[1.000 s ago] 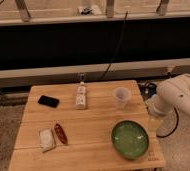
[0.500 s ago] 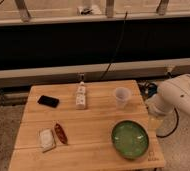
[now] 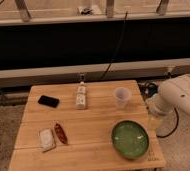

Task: Push the ceramic bowl across the table

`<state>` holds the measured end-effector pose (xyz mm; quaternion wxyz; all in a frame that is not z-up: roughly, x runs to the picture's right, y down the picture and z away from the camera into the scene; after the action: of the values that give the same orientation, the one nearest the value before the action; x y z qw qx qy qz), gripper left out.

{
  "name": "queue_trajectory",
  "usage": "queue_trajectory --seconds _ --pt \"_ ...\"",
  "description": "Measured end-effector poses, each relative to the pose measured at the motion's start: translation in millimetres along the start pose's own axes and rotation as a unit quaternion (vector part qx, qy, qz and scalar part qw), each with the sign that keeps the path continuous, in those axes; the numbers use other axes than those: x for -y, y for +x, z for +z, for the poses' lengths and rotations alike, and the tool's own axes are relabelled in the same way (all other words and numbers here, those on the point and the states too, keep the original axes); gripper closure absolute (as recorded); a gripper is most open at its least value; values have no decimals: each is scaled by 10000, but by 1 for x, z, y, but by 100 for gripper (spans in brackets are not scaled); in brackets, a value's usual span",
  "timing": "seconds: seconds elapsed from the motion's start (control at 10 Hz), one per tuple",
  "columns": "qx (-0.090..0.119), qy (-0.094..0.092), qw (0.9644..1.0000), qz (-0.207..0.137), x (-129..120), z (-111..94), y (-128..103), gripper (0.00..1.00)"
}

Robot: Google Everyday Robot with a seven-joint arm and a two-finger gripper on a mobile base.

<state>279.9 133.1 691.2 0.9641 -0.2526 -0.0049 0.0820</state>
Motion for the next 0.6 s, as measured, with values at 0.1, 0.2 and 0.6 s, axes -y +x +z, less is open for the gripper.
queue_trajectory --seconds 0.1,0.2,0.6 --pt "9 6 10000 12 1 0 0 20" --pt "21 13 10000 26 2 0 0 20" --pt "48 55 9999 92 4 -2 1 39"
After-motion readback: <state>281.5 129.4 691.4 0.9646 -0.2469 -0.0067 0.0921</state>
